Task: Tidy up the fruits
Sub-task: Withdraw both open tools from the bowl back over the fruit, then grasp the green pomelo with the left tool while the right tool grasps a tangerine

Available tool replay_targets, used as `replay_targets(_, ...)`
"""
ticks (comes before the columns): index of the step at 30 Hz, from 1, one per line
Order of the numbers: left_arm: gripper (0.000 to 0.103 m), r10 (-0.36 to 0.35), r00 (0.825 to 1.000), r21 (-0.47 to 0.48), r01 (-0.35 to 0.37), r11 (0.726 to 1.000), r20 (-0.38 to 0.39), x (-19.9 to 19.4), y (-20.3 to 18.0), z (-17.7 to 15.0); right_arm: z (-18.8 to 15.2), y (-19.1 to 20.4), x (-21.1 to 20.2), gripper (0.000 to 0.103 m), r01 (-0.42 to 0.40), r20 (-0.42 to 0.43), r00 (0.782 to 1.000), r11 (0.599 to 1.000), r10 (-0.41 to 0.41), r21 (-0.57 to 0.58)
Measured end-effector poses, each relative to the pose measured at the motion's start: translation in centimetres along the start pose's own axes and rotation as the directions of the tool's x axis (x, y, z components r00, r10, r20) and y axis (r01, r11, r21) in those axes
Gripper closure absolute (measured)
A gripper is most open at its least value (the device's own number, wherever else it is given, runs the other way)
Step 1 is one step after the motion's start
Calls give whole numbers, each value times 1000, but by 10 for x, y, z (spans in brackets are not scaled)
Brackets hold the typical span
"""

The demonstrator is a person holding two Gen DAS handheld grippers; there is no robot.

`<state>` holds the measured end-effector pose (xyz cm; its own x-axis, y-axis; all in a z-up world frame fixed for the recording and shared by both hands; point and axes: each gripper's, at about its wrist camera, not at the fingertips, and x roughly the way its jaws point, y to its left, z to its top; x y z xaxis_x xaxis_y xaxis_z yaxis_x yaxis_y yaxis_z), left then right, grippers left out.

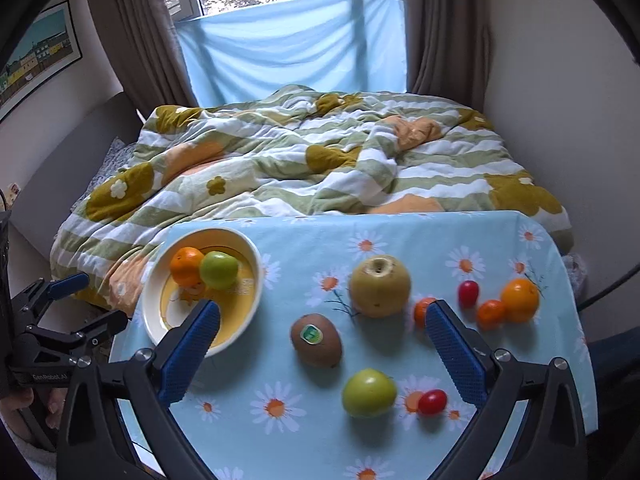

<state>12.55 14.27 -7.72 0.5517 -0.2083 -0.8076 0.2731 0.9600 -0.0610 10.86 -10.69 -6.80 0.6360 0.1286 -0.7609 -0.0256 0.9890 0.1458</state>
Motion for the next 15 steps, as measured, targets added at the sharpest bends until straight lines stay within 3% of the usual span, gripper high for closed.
replay_targets(9,0,0,999,-12,0,1000,-37,14,-79,-3,-21,-79,-11,1,17,-7,1000,1000,-17,-14)
replay_targets(15,0,-1,997,-64,-5,998,-82,39,-129,-15,-31,-121,5,1,-36,-38,999,999,35,-38)
